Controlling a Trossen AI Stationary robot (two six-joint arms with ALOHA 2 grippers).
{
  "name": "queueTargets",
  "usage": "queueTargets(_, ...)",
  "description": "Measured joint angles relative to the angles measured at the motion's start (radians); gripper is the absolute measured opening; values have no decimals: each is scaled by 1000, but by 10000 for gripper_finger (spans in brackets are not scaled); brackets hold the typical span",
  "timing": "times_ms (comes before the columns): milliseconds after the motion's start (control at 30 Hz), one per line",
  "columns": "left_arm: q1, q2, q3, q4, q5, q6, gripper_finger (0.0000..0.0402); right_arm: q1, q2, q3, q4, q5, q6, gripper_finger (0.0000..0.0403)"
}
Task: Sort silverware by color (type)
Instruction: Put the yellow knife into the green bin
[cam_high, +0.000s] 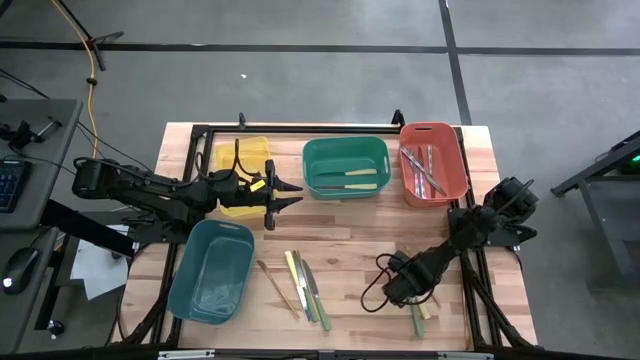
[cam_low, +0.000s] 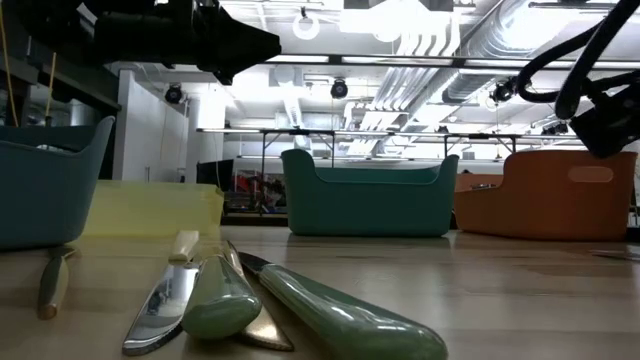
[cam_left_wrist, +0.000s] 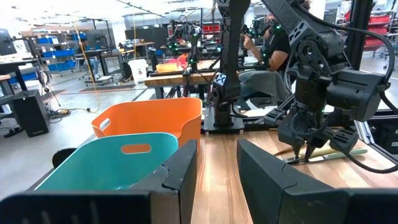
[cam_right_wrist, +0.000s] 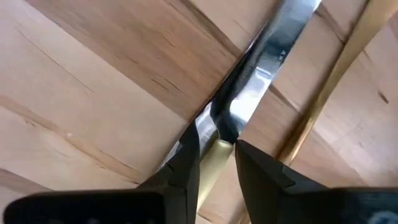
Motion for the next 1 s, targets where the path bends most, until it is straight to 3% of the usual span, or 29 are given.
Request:
queueTargets(400, 0, 0, 0, -9, 0, 0, 101, -14, 40, 0, -1, -7, -15, 84)
queueTargets(667, 0, 0, 0, -8, 0, 0, 101, -27, 41, 0, 4, -8, -53, 13)
queueTargets(867, 0, 0, 0, -7, 0, 0, 101, -28, 35, -1, 2, -3, -72, 22)
queueTargets(1000, 0, 0, 0, -5, 0, 0, 101, -35, -3, -5, -17, 12, -63, 7)
